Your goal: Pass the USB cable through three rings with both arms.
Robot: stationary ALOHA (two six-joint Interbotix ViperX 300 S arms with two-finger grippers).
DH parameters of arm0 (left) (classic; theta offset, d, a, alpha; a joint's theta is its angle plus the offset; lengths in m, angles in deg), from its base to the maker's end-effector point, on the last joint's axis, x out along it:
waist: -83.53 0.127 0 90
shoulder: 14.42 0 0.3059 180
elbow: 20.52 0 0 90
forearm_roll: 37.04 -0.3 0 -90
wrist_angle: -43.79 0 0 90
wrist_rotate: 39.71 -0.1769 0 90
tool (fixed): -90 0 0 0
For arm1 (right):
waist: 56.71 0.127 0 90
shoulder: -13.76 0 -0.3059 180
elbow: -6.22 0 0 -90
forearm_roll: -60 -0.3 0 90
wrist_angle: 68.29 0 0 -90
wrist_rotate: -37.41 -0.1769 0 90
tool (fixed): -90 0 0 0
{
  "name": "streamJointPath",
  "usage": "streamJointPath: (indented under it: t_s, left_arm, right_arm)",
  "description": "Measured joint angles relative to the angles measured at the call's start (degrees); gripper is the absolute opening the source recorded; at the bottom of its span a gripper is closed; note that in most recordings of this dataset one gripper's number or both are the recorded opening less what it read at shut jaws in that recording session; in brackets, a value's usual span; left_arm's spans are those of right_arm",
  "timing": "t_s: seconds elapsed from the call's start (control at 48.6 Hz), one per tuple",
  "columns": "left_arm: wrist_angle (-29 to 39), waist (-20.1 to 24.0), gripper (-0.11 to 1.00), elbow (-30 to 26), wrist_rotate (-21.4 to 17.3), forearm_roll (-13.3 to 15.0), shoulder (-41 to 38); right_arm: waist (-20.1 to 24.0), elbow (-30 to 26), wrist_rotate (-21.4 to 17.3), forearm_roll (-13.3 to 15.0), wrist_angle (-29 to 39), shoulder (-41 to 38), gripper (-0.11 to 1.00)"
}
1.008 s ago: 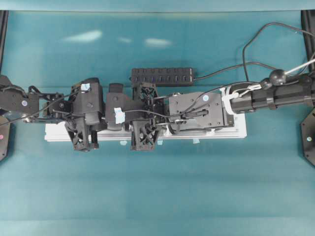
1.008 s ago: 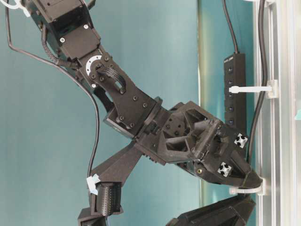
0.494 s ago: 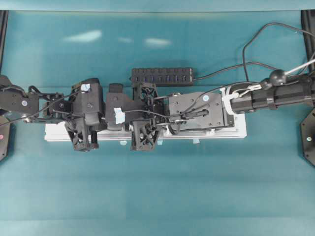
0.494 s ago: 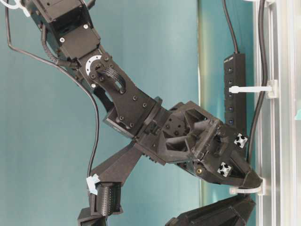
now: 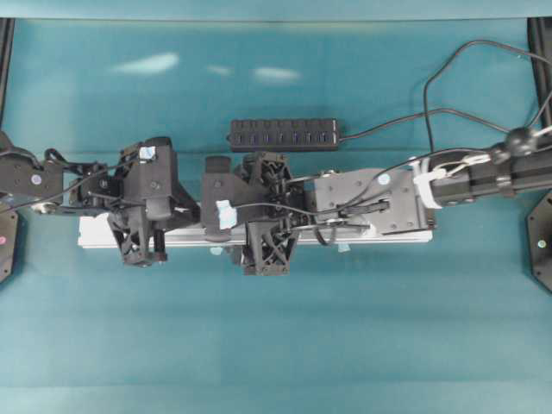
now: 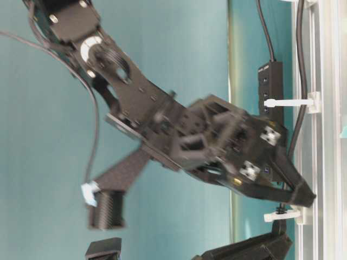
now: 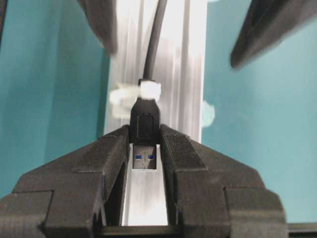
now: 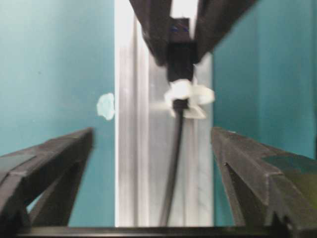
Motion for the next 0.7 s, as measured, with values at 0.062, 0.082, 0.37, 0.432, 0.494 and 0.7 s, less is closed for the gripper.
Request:
streamJointPath:
  t_s: [0.062, 0.082, 0.37, 0.432, 0.494, 0.7]
  left_arm:
    - [0.62, 0.0, 0.22, 0.0, 0.0, 0.0, 0.35]
    - [0.79, 0.0, 0.22, 0.09, 0.0, 0.0, 0.44]
    - [5.36, 0.0, 0.22, 0.18, 0.26, 0.0, 3.78]
    - [6.86, -0.09, 0.22, 0.44, 0.09, 0.0, 4.92]
    - [8.44, -0.09, 0.22, 0.79, 0.26, 0.0, 6.24]
    - [11.6, -0.09, 0.22, 2.11, 0.35, -0.09, 10.2]
  right_arm:
    - [-0.09, 0.35, 0.0, 0.0, 0.0, 0.53, 0.93]
    - [-0.09, 0.44, 0.0, 0.0, 0.0, 0.62, 0.93]
    - [-0.18, 2.55, 0.0, 0.0, 0.62, 3.96, 0.93]
    - [-0.18, 3.08, 0.0, 0.0, 0.62, 4.83, 0.93]
    - [-0.18, 3.87, -0.09, 0.0, 0.62, 5.8, 0.93]
    - [-1.05, 6.94, 0.0, 0.0, 0.62, 9.67, 0.93]
